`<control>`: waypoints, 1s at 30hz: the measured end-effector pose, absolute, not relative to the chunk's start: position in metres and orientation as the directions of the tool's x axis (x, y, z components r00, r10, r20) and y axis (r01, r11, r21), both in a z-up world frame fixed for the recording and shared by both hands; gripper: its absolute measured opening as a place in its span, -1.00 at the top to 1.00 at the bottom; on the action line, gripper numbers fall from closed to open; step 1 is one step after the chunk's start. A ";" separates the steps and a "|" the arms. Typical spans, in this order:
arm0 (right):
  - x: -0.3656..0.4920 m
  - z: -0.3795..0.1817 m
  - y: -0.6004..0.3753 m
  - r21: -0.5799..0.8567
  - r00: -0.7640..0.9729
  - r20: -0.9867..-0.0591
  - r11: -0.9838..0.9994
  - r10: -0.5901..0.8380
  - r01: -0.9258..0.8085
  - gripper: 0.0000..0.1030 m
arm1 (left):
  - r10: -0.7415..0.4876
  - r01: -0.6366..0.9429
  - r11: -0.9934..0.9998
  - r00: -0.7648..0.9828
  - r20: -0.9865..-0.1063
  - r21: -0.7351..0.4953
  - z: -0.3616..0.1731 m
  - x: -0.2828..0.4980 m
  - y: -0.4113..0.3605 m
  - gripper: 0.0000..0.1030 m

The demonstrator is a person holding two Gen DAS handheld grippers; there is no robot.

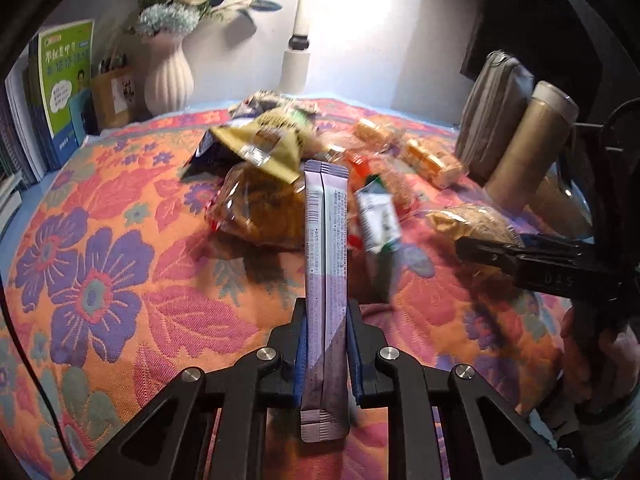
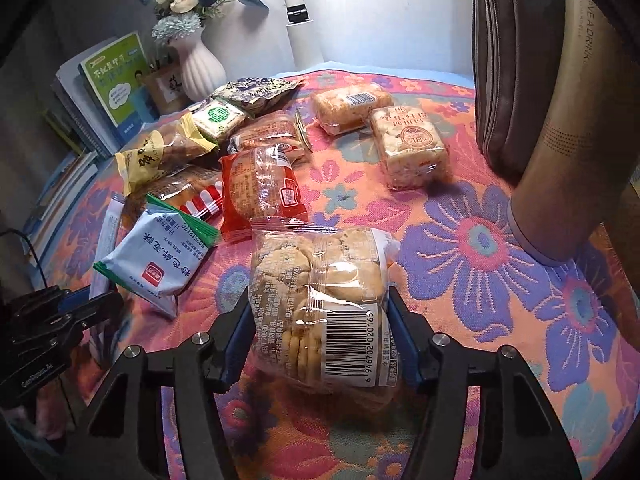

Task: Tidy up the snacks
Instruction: 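Carry the stick packet and cracker bag over the amber glass plate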

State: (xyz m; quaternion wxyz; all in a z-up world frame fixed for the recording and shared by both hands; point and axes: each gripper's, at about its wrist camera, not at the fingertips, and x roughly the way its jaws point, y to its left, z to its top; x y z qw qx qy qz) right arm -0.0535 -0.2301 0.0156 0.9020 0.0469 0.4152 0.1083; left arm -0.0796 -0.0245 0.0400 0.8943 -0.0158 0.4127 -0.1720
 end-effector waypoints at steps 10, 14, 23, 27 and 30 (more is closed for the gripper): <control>-0.082 0.055 -0.262 0.252 0.696 -0.660 0.956 0.282 -0.148 -0.12 | -0.406 0.385 0.903 0.615 -0.676 -0.193 0.085 -0.086 -0.064 0.69; -0.099 0.069 -0.278 0.249 0.719 -0.639 0.958 0.274 -0.144 -0.12 | -0.447 0.435 0.879 0.607 -0.657 -0.196 0.100 -0.083 -0.093 0.69; -0.132 0.091 -0.343 0.232 0.775 -0.609 0.972 0.172 -0.034 -0.12 | -0.565 0.589 0.778 0.500 -0.657 -0.221 0.116 -0.073 -0.177 0.69; -0.143 0.099 -0.376 0.236 0.799 -0.590 0.971 0.116 0.033 -0.12 | -0.608 0.658 0.719 0.440 -0.661 -0.224 0.121 -0.073 -0.218 0.69; -0.147 0.102 -0.402 0.239 0.813 -0.579 0.967 0.067 0.090 -0.12 | -0.624 0.696 0.686 0.410 -0.665 -0.214 0.125 -0.073 -0.248 0.69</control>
